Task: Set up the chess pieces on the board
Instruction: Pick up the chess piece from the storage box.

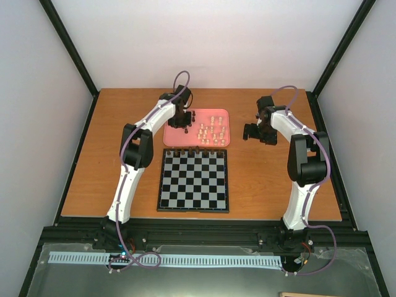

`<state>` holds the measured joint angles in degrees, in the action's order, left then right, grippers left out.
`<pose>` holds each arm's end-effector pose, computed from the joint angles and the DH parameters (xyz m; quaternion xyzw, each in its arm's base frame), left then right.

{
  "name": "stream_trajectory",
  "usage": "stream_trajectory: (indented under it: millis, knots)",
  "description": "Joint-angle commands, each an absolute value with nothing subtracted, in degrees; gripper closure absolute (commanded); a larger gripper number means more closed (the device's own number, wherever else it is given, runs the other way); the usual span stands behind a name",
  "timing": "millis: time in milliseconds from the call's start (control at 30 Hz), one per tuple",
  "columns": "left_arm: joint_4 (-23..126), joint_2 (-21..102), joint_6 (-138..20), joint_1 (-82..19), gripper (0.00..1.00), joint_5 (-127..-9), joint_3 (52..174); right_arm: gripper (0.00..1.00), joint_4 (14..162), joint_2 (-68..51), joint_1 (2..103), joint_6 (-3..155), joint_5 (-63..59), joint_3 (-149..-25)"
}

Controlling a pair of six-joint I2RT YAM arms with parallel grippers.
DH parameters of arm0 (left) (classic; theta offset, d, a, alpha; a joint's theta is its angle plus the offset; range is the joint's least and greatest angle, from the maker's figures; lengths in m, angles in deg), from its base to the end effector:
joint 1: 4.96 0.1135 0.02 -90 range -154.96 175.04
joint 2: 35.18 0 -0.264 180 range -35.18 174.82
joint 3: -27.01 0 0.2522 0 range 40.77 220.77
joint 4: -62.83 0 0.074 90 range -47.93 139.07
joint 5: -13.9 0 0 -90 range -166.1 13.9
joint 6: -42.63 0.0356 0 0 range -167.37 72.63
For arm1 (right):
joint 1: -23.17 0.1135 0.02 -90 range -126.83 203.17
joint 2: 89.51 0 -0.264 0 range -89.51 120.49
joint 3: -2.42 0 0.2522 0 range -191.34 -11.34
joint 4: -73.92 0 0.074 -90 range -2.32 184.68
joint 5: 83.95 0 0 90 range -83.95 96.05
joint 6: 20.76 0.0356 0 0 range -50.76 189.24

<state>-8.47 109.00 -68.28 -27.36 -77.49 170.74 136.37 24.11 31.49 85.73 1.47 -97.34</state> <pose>0.4816 -0.1976 0.1619 0.0109 0.9872 -0.0474 0.1518 0.3920 0.0602 0.1886 0.0659 0.9899 0.0643 0.1078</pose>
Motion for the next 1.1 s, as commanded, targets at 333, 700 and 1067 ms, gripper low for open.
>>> stream_trajectory:
  millis: [333,700,1067]
  knots:
    - [-10.5,102.5,-66.3,-27.5,0.99,-80.7,171.7,0.00,137.4,24.7,31.3,85.4,2.2,-97.9]
    - [-10.9,87.7,-65.4,-27.3,0.99,-83.4,157.2,0.00,138.7,26.3,31.3,85.4,2.2,-98.9]
    - [-7.6,64.8,-70.3,-27.6,0.99,-78.4,128.1,0.00,136.5,23.7,31.6,85.9,1.8,-95.3]
